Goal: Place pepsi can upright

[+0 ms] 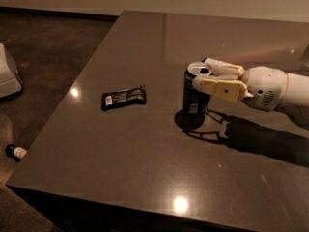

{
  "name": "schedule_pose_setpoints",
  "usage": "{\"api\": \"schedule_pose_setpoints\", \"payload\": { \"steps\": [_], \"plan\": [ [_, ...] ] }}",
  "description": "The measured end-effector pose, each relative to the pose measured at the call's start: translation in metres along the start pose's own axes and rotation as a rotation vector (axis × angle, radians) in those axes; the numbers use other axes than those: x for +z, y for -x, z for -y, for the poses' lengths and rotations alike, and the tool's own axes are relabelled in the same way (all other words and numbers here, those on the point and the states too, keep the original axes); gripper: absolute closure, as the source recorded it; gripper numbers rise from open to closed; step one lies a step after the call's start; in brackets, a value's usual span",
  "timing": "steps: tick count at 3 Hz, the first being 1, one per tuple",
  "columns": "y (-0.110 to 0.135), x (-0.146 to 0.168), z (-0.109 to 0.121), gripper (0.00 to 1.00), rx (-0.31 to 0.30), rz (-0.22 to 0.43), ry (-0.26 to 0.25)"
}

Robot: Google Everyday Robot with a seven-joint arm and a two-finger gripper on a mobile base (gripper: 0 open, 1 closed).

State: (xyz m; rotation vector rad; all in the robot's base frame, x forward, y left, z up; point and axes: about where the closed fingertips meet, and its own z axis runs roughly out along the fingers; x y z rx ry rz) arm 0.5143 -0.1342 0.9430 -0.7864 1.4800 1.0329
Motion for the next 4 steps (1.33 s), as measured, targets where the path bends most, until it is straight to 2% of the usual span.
{"api": "schedule_pose_setpoints", "payload": {
  "steps": [1,2,3,4],
  "plan": [
    [-0.010,-0.002,0.001,0.35,-0.006,0.054,-0.023],
    [-0.017,-0.004,0.001,0.12,-0.027,0.065,-0.043],
    [-0.027,-0.007,-0.001,0.00,-0.046,0.050,-0.081],
    [-0.027,-0.007,-0.001,0.00,-0.046,0.050,-0.081]
  ]
}}
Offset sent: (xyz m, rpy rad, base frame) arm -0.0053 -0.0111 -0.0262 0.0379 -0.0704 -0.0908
